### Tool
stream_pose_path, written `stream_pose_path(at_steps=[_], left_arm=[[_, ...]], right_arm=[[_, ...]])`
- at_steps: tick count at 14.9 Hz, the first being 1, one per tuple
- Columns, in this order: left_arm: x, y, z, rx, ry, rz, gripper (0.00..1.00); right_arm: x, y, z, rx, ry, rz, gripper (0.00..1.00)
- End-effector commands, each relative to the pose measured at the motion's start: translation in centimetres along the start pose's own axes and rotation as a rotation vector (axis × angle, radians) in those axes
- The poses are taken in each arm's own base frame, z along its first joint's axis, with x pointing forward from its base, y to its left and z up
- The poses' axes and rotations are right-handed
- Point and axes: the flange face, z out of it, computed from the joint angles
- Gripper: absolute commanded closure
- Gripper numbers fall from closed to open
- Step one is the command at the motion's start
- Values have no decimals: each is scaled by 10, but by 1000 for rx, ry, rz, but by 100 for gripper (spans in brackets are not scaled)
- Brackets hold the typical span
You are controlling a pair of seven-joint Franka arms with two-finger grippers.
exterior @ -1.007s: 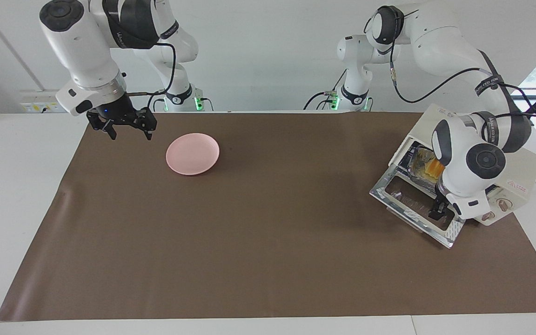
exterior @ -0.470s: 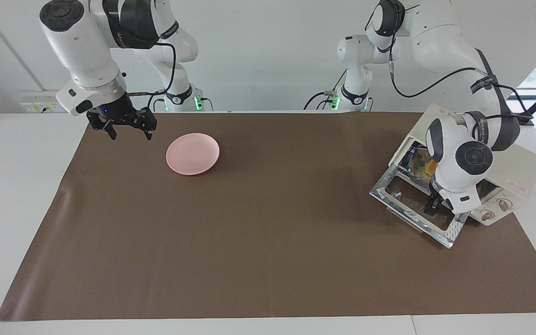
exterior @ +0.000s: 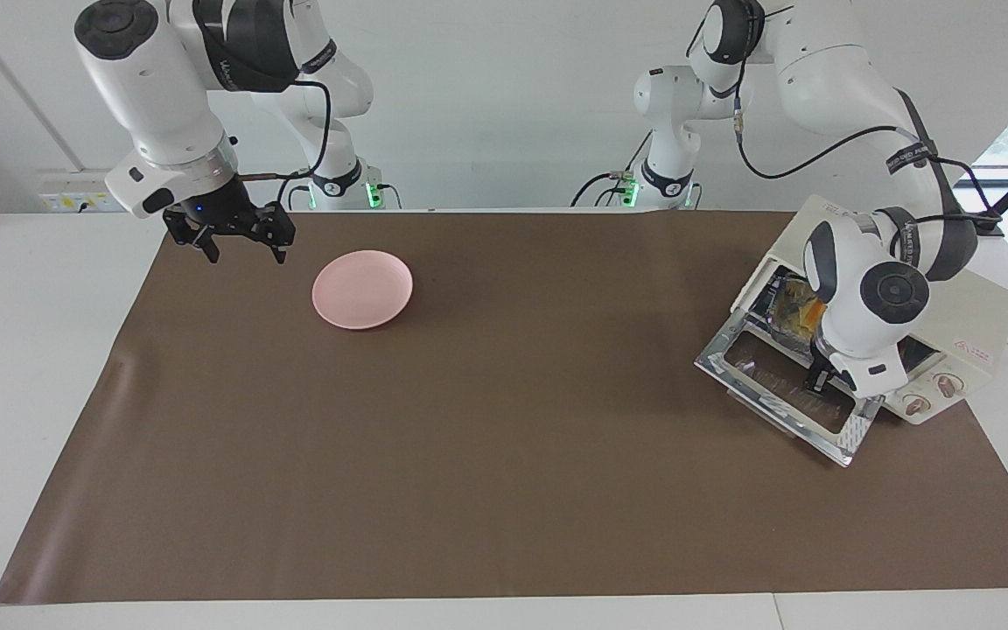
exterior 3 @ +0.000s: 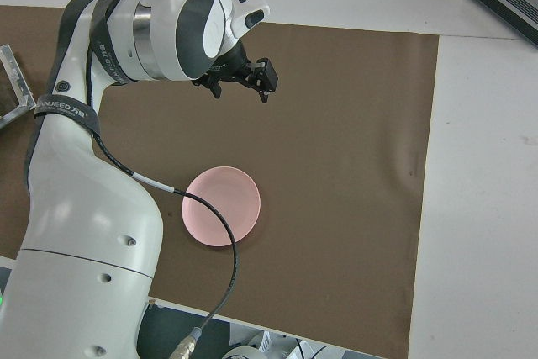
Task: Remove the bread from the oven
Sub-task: 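Pull the foil tray out of the oven with the left gripper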
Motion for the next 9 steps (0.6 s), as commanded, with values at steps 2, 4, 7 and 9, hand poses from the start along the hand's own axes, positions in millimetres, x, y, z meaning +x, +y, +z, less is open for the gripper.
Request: stream_pose_path(at_steps=[2,4,7,9], left_arm=[[-2,-11,0,2,16,56,100],[-1,-9,-4,-5,23,71,100],[1,0,-22,-33,50,87,100],[-8,21,-43,-71,78,116,100]], right_arm=[[-6,2,0,-20,-6,-13,0],[-6,2,0,-20,-6,-13,0],[-6,2,0,-20,-6,-13,0],[-6,2,0,-20,-6,-13,0]])
